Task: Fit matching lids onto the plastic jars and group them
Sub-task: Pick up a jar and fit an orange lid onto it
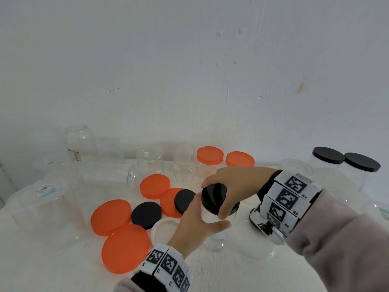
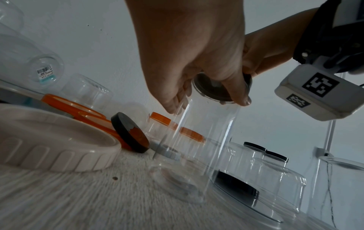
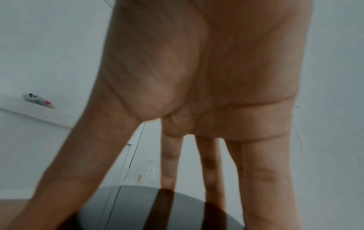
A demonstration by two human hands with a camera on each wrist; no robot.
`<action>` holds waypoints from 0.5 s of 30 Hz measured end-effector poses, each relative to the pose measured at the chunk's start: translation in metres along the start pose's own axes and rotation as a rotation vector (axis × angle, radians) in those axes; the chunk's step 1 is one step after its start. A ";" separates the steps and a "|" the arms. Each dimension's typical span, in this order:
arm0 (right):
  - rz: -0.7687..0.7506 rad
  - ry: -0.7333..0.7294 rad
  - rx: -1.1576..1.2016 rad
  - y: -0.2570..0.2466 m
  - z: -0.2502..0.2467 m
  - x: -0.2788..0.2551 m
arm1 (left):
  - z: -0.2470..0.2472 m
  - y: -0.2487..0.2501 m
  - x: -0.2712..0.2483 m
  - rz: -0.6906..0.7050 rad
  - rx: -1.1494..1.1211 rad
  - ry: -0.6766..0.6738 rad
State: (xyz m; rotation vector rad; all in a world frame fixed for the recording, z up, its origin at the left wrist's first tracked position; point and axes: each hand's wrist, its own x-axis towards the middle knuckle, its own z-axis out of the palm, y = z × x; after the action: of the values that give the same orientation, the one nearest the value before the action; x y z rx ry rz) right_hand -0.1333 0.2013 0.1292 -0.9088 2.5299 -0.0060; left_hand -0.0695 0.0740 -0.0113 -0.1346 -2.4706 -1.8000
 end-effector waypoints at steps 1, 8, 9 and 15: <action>0.015 0.013 0.005 0.000 0.001 0.000 | 0.000 0.000 0.000 0.001 -0.003 -0.001; 0.095 0.114 -0.057 -0.008 0.010 0.004 | -0.001 0.001 -0.001 0.007 -0.013 -0.021; 0.100 0.102 -0.057 -0.009 0.009 0.005 | -0.001 0.001 -0.001 0.005 -0.017 -0.022; 0.033 -0.057 -0.051 -0.005 0.003 -0.001 | 0.000 0.002 0.000 -0.004 -0.008 -0.008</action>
State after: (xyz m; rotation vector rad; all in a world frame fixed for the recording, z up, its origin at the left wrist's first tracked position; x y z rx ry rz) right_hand -0.1290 0.1985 0.1279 -0.8742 2.5025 0.0936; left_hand -0.0693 0.0746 -0.0098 -0.1376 -2.4712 -1.8153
